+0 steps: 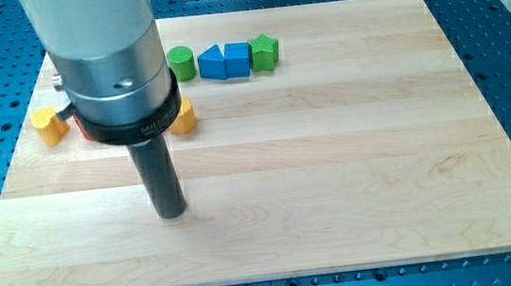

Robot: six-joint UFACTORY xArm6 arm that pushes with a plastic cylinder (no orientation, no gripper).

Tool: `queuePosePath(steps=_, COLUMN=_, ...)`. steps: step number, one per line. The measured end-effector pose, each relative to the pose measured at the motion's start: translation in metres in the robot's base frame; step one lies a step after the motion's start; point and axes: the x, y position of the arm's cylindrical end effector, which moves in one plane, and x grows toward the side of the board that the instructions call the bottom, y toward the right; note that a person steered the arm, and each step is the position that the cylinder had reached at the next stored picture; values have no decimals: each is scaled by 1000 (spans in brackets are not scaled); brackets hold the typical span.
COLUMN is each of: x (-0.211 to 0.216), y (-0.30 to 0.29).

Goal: Nudge the yellow heart to the right

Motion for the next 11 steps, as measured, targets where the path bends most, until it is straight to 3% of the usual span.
queuePosePath(steps=4, x=18, y=1)
queuePosePath(steps=5, x=24, y=-22)
queuePosePath(steps=6, x=60, y=-131)
queuePosePath(steps=7, x=14, y=-204)
queuePosePath(steps=9, x=-26, y=-206)
queuePosePath(steps=10, x=-95, y=-201)
queuePosePath(steps=11, x=-117, y=-184)
